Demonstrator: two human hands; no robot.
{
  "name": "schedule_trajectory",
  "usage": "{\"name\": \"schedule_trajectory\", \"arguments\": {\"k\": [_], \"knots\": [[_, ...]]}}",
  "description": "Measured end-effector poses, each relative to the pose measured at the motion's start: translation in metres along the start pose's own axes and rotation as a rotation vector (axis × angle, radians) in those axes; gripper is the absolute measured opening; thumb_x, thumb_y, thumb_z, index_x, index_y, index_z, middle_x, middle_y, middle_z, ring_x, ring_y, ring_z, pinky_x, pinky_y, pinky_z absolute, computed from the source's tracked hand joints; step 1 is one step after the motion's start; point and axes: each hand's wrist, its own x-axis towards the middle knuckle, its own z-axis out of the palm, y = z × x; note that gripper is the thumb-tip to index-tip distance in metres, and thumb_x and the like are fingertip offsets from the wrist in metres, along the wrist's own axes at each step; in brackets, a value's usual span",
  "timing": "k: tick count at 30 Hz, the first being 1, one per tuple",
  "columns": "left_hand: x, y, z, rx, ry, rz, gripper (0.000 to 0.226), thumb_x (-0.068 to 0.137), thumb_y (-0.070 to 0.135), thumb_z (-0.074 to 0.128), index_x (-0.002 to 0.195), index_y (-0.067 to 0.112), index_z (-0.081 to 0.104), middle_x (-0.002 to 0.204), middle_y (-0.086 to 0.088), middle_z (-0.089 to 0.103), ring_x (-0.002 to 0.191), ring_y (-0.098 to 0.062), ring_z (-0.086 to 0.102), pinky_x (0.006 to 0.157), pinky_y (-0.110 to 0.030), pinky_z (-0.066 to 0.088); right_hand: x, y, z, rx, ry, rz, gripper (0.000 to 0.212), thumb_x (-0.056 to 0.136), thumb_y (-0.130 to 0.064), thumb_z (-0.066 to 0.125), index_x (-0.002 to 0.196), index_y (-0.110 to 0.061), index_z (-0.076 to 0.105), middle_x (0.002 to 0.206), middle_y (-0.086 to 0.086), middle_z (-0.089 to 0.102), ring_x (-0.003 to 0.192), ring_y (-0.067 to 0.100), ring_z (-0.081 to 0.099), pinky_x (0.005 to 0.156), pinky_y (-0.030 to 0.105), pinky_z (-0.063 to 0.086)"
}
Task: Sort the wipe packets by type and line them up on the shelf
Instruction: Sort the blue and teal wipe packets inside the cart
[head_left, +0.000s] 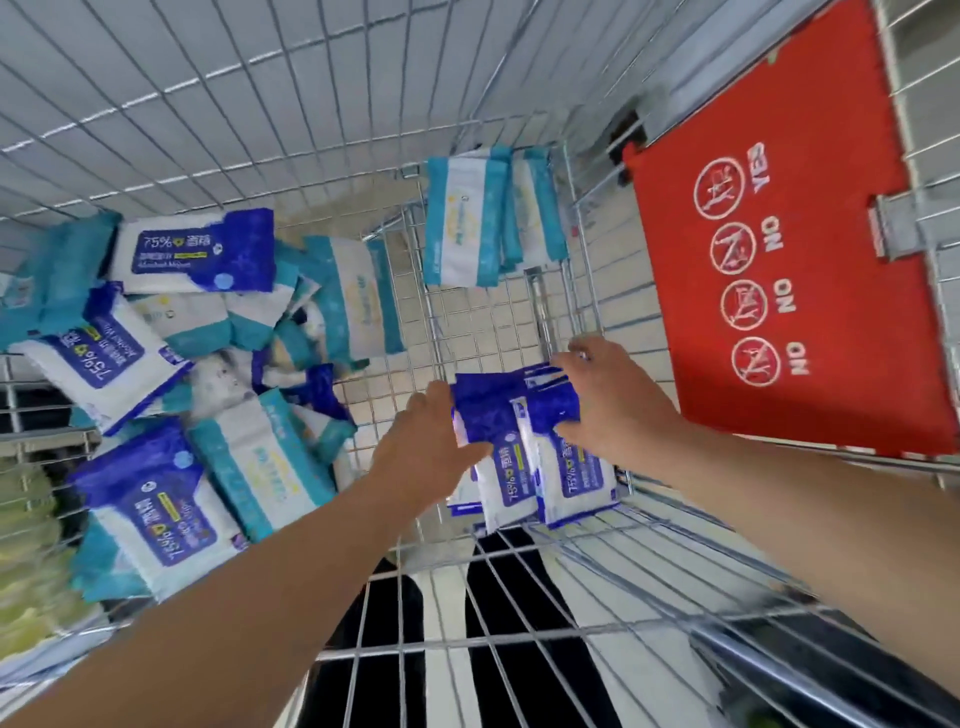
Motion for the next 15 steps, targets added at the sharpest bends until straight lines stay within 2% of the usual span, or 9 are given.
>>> {"name": "schedule_trajectory", "arguments": {"k": [2, 4, 7, 11, 15], "knots": [[-0.007, 0.006, -0.018, 0.149, 0.072, 0.035, 0.055, 0.091, 0.048, 0.055, 0.133, 0.017, 0.038, 0.125, -0.006, 0.048, 0.113, -0.026, 0.05, 0.091, -0.039, 0.044, 0.005, -0.009, -0.015, -0.012, 0.049, -0.063, 0.06, 0.088, -0.028, 0.063, 0.141, -0.013, 0.04, 0.141, 0.006, 0.042, 0.13, 0.024, 0.038, 0.104, 0.031, 0.033], [-0.014, 0.01, -0.044, 0.338, 0.149, 0.08, 0.05, 0.096, 0.05, 0.044, 0.134, 0.018, 0.04, 0.128, -0.003, 0.048, 0.115, -0.024, 0.049, 0.093, -0.038, 0.044, 0.008, -0.024, -0.03, -0.023, 0.112, -0.101, 0.053, 0.094, -0.028, 0.055, 0.142, -0.012, 0.039, 0.142, 0.005, 0.044, 0.129, 0.022, 0.04, 0.103, 0.03, 0.033], [-0.03, 0.006, -0.09, 0.478, 0.26, 0.096, 0.043, 0.098, 0.046, 0.037, 0.134, 0.022, 0.044, 0.13, 0.001, 0.049, 0.117, -0.021, 0.048, 0.093, -0.036, 0.043, 0.014, -0.058, -0.049, -0.025, 0.179, -0.148, 0.048, 0.096, -0.029, 0.049, 0.141, -0.014, 0.041, 0.141, 0.002, 0.046, 0.127, 0.021, 0.042, 0.101, 0.029, 0.035], [-0.053, -0.025, -0.144, 0.557, 0.401, 0.07, 0.038, 0.098, 0.042, 0.04, 0.126, 0.021, 0.052, 0.125, 0.001, 0.054, 0.114, -0.023, 0.05, 0.092, -0.036, 0.041, 0.032, -0.112, -0.064, -0.006, 0.237, -0.236, 0.037, 0.096, -0.029, 0.048, 0.129, -0.013, 0.05, 0.129, 0.003, 0.054, 0.118, 0.021, 0.049, 0.095, 0.033, 0.043], [-0.061, -0.084, -0.192, 0.473, 0.538, -0.04, 0.035, 0.09, 0.033, 0.059, 0.116, 0.01, 0.062, 0.114, -0.012, 0.061, 0.108, -0.036, 0.054, 0.087, -0.045, 0.044, 0.061, -0.17, -0.069, 0.059, 0.242, -0.282, 0.032, 0.098, -0.028, 0.044, 0.125, -0.013, 0.051, 0.12, 0.002, 0.057, 0.112, 0.022, 0.051, 0.089, 0.034, 0.043]]}}
